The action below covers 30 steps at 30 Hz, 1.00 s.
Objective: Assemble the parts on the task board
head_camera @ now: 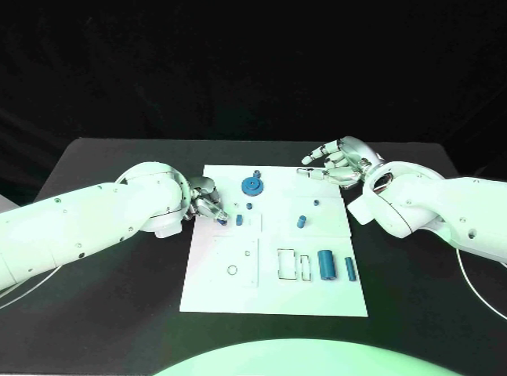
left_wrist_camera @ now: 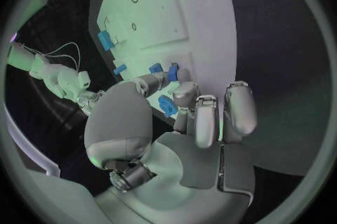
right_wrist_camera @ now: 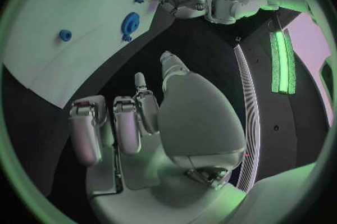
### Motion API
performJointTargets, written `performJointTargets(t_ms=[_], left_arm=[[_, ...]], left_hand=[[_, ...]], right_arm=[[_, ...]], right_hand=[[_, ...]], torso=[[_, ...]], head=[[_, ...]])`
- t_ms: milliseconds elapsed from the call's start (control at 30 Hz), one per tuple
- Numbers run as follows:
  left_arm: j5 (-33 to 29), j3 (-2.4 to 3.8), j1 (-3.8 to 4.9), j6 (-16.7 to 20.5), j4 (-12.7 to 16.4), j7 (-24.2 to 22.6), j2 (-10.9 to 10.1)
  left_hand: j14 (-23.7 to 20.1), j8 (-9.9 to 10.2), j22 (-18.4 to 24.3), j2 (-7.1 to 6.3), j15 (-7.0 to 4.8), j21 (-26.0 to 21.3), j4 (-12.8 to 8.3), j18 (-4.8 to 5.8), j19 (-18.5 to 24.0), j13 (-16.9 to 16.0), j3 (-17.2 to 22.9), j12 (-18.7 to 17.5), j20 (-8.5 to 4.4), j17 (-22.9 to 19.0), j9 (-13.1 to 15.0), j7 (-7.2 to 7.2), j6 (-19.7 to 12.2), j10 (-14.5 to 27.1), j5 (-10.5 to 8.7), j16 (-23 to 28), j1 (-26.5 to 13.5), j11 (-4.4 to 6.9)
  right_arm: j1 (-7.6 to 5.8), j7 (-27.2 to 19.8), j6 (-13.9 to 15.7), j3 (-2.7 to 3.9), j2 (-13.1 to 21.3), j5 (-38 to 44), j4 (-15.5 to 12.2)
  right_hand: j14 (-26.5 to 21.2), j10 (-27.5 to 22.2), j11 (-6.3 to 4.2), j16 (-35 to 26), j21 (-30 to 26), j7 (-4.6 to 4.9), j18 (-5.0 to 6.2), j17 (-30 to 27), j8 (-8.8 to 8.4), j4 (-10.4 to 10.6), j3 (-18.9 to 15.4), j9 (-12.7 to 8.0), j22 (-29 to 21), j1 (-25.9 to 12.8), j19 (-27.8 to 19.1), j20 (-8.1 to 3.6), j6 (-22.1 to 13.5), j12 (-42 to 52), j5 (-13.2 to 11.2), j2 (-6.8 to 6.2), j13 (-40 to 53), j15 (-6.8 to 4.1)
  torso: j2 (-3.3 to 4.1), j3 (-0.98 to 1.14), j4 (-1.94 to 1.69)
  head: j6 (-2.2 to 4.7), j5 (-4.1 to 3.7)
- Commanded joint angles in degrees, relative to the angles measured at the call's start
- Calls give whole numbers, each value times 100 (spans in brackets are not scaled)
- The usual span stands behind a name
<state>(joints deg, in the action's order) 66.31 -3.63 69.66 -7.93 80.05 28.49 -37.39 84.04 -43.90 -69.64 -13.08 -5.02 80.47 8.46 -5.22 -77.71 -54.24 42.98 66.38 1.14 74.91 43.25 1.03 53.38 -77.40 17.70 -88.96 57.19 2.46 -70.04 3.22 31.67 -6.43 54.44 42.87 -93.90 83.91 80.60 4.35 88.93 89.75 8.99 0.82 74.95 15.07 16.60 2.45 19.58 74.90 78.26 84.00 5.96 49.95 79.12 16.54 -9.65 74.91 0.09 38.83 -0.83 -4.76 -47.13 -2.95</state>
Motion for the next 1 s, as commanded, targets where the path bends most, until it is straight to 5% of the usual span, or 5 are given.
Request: performJointTargets(t_ms=[33, 300, 533, 1000], left_arm=[[-26, -33, -36, -189, -26, 76, 24], [-20, -34, -37, -280, -31, 75, 32], [-57, -34, -37, -321, -19, 76, 29], [-136, -33, -37, -425, 7, 67, 28]], left_hand=[[536, 34, 5, -15, -44, -13, -9, 72, -14, 5, -59, -1, -8, 1294, -12, 17, -22, 2, -35, -1, -45, 19], [538, 37, 8, -29, -46, -17, -32, 71, -11, -3, -126, 9, -9, 1303, -18, 7, -20, 1, -28, -5, -4, 25], [545, 58, 7, 152, -54, -24, -206, 72, -9, -19, -94, 32, -17, 1328, -38, -5, -41, -7, -5, -17, 373, 39], [556, 32, 20, 291, -32, -37, -433, 70, 7, 28, 18, 11, -1, 1368, -15, 29, -76, -7, -42, -36, 773, 17]], right_arm=[[3, -76, -10, 0, -1, 17, -10], [3, -77, -17, 0, -4, 17, -4], [3, -77, -27, 0, -11, 17, 4], [7, -80, -37, 0, -26, 17, 15]], right_hand=[[544, -21, -13, -25, 2, -5, -76, 1254, 28, 10, -31, 2, 1499, -58, 589, 1, 11, -18, -3, 17, 528, -9], [545, -22, -13, -24, 3, -5, -76, 1258, 28, 11, -34, 1, 1499, -62, 589, 1, 11, -19, -5, 17, 527, -9], [545, -22, -13, -24, 3, -5, -76, 1258, 28, 11, -34, 1, 1499, -62, 589, 1, 11, -19, -5, 17, 527, -9], [544, -19, -13, -25, 8, -6, -78, 1256, 30, 12, -42, 2, 1502, -72, 592, 1, 12, -16, -12, 20, 530, -9]], torso=[[-1, 1, 5], [-1, 0, 2], [-1, -4, -1], [-2, -5, 0]], head=[[-10, -6], [-17, -10], [-18, -10], [-15, -4]])
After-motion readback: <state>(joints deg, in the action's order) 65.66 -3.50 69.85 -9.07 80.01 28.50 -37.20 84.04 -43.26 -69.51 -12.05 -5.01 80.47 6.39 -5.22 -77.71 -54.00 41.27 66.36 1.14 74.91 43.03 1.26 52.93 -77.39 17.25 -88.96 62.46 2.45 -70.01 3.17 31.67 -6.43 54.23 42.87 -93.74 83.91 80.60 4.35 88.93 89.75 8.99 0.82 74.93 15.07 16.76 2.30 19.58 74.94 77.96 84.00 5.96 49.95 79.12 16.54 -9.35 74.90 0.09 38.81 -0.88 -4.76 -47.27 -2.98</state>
